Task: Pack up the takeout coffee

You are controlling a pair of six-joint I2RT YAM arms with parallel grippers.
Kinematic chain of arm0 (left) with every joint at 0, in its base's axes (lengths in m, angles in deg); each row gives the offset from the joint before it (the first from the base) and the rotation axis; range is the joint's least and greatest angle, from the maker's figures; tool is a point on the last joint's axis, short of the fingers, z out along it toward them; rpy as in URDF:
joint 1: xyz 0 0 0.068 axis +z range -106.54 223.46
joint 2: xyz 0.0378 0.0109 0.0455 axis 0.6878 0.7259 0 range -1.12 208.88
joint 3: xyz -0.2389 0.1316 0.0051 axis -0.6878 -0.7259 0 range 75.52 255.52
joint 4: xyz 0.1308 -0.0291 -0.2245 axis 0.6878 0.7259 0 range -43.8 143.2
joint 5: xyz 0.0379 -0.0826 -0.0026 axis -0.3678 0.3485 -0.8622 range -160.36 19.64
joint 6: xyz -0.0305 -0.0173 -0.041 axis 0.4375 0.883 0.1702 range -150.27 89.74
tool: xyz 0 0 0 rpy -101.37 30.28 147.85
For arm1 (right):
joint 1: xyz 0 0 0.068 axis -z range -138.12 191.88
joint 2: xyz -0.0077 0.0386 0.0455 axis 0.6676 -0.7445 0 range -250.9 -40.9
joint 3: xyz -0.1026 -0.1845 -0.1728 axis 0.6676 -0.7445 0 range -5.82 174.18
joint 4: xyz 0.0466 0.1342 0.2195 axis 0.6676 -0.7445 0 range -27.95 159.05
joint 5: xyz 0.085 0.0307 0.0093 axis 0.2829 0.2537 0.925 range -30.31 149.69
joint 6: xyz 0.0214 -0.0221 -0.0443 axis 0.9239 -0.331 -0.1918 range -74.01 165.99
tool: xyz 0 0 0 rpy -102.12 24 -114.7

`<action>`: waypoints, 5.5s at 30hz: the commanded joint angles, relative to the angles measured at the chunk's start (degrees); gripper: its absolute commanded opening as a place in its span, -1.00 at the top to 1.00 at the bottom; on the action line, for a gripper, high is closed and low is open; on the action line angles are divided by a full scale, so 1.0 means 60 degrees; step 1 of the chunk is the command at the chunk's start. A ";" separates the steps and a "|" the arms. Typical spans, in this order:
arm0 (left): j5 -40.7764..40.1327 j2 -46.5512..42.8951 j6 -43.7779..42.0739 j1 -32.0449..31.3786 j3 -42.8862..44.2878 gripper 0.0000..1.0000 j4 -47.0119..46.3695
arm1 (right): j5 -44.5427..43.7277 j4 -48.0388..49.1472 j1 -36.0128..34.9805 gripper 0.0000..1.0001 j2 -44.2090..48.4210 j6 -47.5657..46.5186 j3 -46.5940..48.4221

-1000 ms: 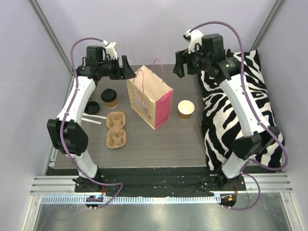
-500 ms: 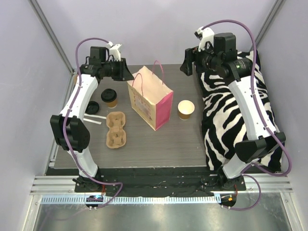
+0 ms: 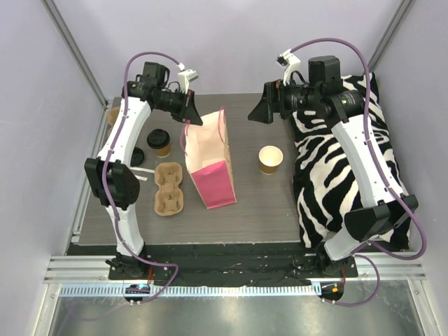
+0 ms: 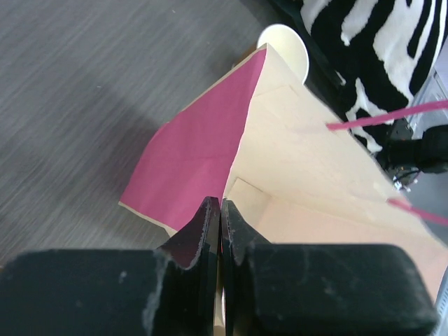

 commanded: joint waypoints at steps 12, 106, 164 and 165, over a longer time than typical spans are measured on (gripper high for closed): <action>-0.1088 -0.0130 0.0536 -0.0726 0.0866 -0.10 0.0361 | 0.2000 0.0534 0.0035 -0.79 0.1024 0.1450 -0.1150; -0.1925 -0.8861 0.8915 0.1954 -0.8286 0.95 -0.3638 | -0.1398 0.0724 -0.0757 0.98 0.2224 0.1100 -0.4563; -0.1514 -0.6224 0.9137 0.0109 -1.0162 1.00 -0.4796 | 0.0330 0.3243 -0.2265 0.98 0.0981 0.2373 -0.5998; -0.1558 -0.6282 0.9107 0.0109 -1.0235 1.00 -0.4781 | 0.0330 0.3331 -0.2280 0.98 0.0835 0.2432 -0.6013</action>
